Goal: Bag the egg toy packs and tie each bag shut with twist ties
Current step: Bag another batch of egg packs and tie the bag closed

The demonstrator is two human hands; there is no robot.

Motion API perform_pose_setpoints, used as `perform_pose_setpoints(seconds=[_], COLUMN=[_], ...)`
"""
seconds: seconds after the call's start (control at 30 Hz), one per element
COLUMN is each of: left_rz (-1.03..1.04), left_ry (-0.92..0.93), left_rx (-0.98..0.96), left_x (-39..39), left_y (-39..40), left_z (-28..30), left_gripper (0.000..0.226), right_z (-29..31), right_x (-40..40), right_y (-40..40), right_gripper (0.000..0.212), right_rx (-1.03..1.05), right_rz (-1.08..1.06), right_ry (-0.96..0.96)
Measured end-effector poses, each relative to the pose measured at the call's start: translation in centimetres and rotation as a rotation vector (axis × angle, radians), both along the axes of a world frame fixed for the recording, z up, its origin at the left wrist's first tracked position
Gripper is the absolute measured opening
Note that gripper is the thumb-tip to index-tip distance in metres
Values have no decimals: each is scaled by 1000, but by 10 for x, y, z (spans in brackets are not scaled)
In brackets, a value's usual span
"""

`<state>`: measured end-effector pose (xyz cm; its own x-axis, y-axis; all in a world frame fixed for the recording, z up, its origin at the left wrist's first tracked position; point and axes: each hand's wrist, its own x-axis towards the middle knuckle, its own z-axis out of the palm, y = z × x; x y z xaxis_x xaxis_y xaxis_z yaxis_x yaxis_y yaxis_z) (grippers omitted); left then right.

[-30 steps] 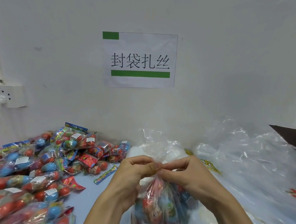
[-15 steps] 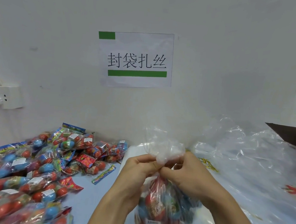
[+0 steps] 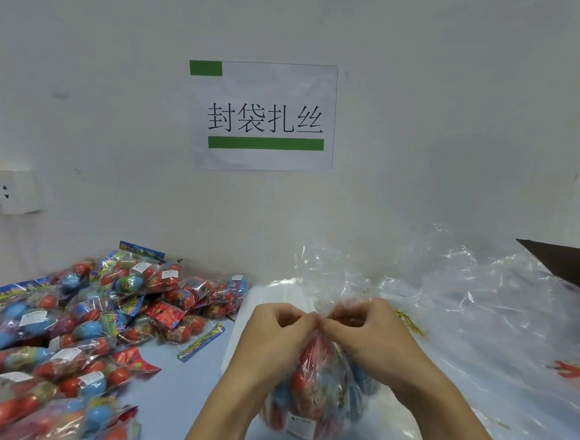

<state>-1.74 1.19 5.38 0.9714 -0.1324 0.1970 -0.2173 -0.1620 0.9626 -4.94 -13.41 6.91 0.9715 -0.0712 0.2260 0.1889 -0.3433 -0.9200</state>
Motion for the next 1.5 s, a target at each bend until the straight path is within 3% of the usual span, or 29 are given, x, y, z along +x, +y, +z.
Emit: perform_pose_setpoints(seconds=[0.37, 0.63, 1.13, 1.27, 1.5], left_rz=[0, 52, 125, 152, 216], left_ry=[-73, -355, -598, -517, -245], left_rx=[79, 259, 344, 354, 137], left_x=[-1, 0, 0, -1, -1], left_y=[-2, -2, -1, -4, -6], left_z=[-2, -4, -3, -5, -2], left_gripper=[14, 19, 25, 23, 18], right_z=[-1, -1, -7, -10, -14], right_x=[2, 3, 11, 11, 17], right_y=[0, 1, 9, 9, 12], right_gripper=[18, 19, 25, 28, 22], right_rx=[14, -17, 22, 27, -23], right_rz=[-15, -72, -81, -85, -164], right_ry=[31, 37, 68, 71, -79])
